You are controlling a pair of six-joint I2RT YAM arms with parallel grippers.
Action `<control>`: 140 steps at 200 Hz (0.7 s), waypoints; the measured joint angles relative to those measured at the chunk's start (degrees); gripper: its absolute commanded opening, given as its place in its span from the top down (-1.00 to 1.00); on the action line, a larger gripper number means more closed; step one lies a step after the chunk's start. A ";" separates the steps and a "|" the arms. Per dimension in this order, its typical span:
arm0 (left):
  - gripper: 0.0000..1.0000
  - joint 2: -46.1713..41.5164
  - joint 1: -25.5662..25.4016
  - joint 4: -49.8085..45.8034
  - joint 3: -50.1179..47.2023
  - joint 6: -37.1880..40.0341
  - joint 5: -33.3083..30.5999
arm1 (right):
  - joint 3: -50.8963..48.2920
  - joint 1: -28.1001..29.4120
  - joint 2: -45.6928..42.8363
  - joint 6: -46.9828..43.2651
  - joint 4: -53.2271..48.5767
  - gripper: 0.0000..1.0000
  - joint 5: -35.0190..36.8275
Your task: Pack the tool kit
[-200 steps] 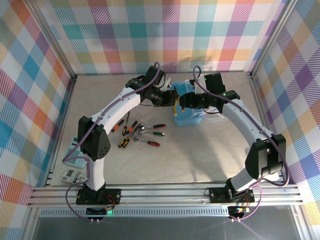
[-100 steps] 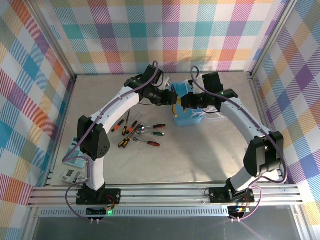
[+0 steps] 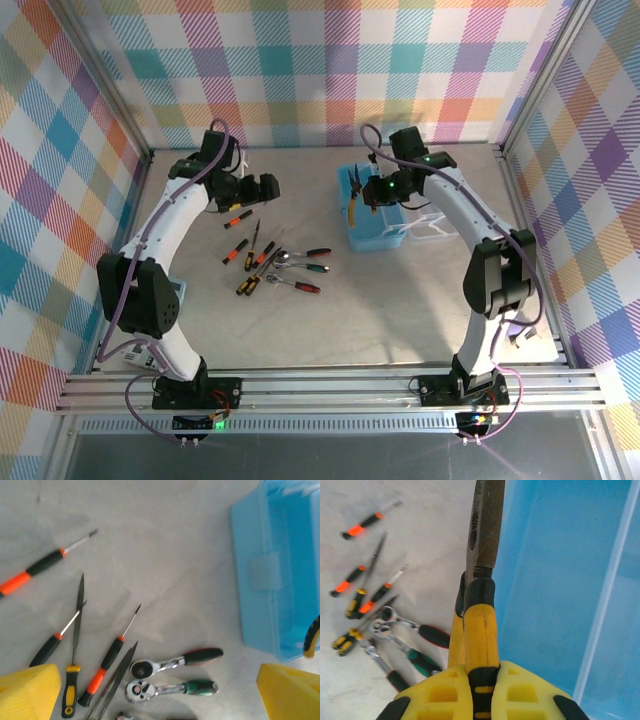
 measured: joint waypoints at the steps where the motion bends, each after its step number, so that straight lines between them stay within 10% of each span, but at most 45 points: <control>1: -0.99 0.00 -0.02 0.00 -0.15 0.00 -0.04 | 0.02 0.00 0.07 -0.04 -0.07 1.00 0.09; 140: -0.99 0.57 -0.02 -0.50 -6.12 0.87 -4.50 | 4.37 1.75 12.87 1.75 1.95 0.84 7.63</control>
